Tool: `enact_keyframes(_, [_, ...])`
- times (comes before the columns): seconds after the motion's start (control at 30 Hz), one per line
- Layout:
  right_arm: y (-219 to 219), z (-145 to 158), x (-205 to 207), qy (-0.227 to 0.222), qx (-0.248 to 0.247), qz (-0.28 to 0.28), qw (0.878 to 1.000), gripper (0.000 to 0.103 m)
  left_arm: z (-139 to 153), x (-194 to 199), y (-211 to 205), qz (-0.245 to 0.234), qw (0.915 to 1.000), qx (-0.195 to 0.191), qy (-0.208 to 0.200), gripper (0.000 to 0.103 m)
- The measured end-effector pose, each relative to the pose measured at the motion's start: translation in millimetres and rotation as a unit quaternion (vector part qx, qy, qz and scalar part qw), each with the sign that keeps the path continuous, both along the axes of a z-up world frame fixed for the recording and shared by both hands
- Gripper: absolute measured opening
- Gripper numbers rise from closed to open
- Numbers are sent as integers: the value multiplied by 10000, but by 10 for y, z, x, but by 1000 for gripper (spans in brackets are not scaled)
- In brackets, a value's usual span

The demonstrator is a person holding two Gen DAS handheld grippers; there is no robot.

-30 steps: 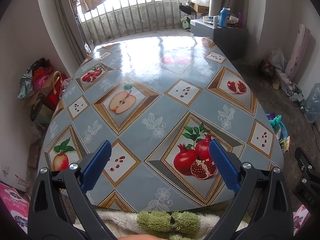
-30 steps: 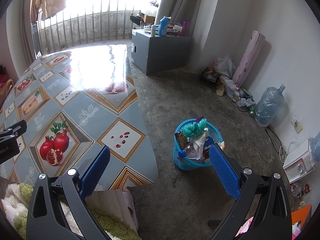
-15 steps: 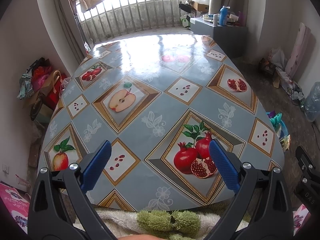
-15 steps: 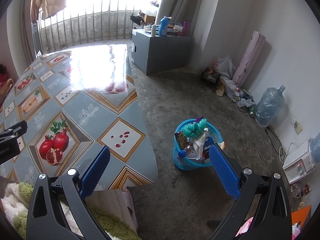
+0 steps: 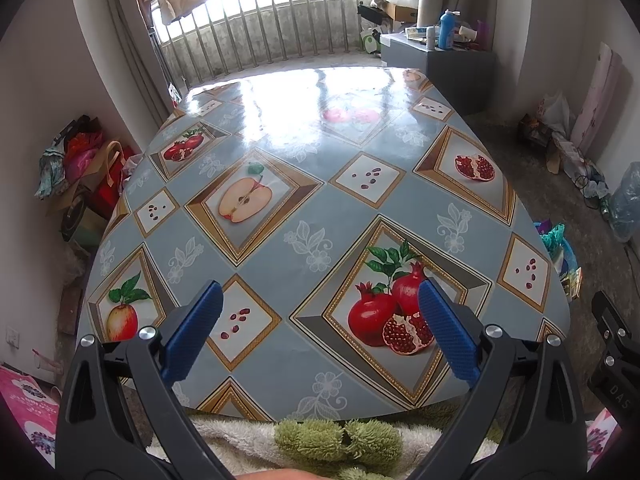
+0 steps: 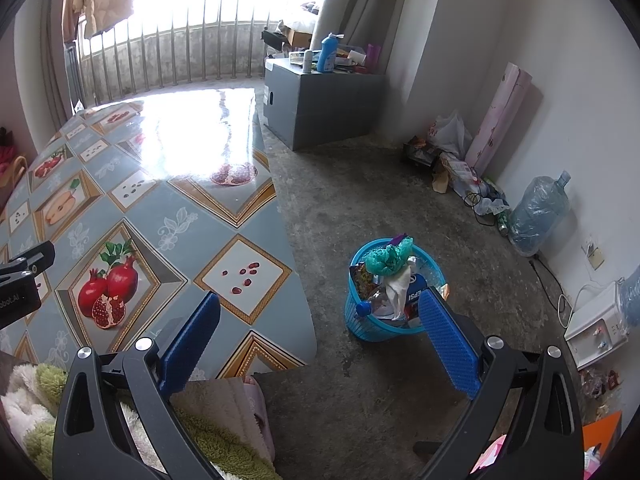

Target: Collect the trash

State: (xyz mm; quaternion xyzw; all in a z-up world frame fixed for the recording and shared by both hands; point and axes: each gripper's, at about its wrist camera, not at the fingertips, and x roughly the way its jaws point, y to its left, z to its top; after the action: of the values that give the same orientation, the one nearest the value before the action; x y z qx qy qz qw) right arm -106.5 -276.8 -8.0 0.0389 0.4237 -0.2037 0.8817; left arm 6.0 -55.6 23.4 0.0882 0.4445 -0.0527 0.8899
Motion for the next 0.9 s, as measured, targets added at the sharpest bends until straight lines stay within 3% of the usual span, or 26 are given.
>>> enact_keyframes(0.9, [3,0,5,-10,-4,4,10000,96,-9,1,-4,-6,10000,14,10,94])
